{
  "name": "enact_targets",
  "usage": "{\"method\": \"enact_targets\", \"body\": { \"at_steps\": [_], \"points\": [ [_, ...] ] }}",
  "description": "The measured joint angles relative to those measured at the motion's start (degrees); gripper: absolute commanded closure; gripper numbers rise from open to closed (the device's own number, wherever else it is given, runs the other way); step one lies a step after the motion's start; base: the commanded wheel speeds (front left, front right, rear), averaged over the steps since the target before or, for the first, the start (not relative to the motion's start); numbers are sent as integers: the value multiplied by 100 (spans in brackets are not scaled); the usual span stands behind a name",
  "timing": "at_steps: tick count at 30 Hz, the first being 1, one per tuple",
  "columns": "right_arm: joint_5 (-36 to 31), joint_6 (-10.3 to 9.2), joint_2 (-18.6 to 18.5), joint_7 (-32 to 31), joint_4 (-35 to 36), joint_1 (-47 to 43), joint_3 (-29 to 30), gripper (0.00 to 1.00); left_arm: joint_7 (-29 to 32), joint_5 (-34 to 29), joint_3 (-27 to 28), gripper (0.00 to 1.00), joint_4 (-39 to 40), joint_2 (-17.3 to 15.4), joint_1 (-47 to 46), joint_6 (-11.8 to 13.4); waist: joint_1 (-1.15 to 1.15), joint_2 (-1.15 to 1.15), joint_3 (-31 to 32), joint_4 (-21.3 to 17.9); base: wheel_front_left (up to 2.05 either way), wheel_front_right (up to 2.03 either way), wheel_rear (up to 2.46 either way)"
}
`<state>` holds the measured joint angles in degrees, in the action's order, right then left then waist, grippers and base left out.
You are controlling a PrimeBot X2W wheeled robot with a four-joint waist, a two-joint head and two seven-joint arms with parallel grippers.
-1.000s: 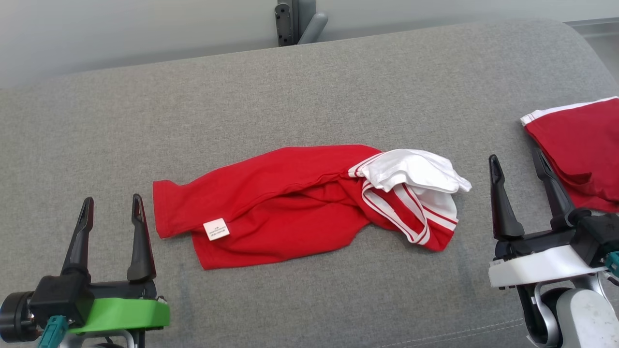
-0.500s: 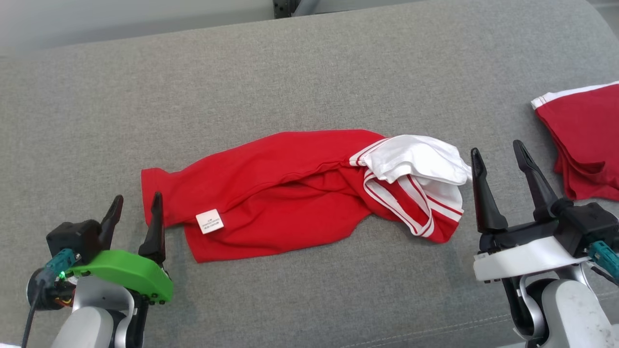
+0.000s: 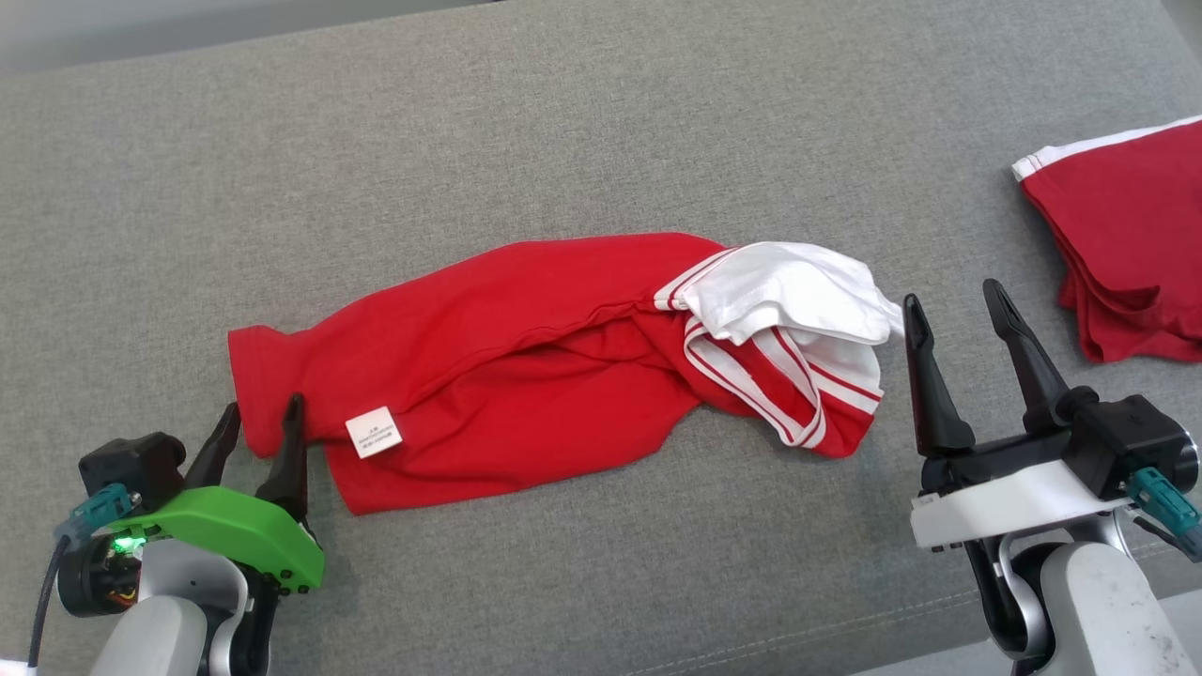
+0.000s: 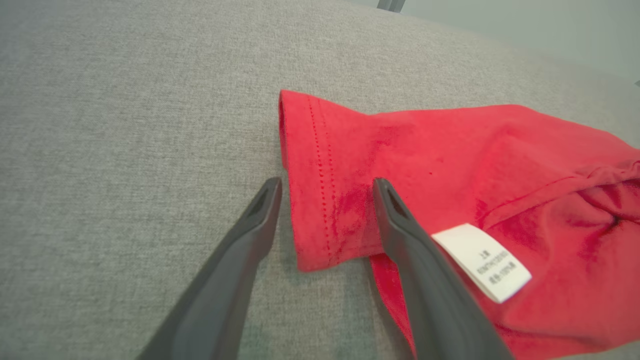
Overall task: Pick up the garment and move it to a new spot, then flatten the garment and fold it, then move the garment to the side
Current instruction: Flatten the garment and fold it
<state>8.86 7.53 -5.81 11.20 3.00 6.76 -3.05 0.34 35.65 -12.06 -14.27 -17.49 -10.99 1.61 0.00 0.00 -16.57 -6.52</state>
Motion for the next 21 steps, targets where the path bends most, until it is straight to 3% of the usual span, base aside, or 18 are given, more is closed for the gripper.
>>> {"method": "enact_targets", "body": {
  "at_steps": [1,21],
  "points": [
    [0,0,4,0,-13,1,0,0,-22,-18,-4,100,36,-15,1,3,0,0,2,0,0,0,0],
    [179,0,75,-222,-526,-199,-238,0,-15,-208,-116,100,839,-136,272,300,0,0,-56,118,0,0,0]
  ]
}}
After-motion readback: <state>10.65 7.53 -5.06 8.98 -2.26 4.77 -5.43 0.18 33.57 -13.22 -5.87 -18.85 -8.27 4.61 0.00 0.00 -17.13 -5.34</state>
